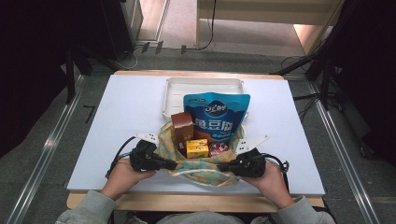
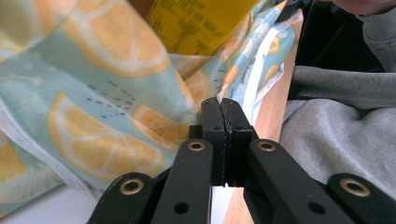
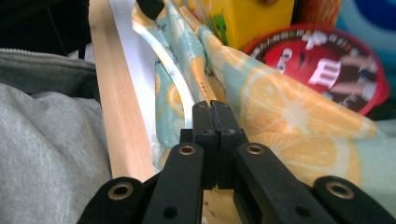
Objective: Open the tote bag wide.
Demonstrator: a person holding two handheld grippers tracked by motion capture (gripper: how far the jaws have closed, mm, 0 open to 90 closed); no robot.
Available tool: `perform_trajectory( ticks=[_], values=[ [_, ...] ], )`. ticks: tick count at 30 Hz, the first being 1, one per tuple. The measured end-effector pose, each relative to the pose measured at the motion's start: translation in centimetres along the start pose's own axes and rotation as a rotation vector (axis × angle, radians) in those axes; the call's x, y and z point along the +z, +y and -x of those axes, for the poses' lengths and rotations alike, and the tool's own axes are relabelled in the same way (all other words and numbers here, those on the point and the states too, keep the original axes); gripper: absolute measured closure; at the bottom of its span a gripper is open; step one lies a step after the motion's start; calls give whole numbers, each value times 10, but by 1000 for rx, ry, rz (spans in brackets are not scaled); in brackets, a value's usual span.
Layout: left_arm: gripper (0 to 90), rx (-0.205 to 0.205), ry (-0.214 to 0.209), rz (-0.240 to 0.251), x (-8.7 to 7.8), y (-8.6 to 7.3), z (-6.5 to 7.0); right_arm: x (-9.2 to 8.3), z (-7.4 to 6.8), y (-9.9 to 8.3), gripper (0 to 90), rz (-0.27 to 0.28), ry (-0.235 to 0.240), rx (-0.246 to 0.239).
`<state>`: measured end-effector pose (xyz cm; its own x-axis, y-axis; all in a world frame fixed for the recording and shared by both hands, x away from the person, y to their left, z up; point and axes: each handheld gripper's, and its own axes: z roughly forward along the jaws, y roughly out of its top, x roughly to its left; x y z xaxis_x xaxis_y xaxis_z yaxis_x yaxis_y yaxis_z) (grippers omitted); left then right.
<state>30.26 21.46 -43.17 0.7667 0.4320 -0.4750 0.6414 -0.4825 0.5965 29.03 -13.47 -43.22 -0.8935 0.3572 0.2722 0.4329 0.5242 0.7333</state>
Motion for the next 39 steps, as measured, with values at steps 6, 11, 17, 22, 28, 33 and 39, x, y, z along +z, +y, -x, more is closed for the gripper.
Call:
perform_trajectory(
  ticks=[6,11,17,22,28,33,39],
  values=[
    [900,-31,29,5,4,-3,-11,7,5,-9,900,3,-8,-13],
    [900,-106,40,33,-1,-9,-25,8,12,-20,900,-1,-24,25],
    [900,-77,53,43,-3,-6,-22,18,14,-24,900,-52,-26,37],
    [876,-48,71,75,-10,-3,-15,11,13,-22,881,-25,-15,40],
    [811,-21,76,96,-21,4,-5,-4,7,-14,699,11,6,43],
    [776,5,83,100,-31,13,7,-22,1,-9,650,40,2,56],
    [752,13,77,120,-42,27,17,-46,2,6,718,84,-38,70]
  ],
)
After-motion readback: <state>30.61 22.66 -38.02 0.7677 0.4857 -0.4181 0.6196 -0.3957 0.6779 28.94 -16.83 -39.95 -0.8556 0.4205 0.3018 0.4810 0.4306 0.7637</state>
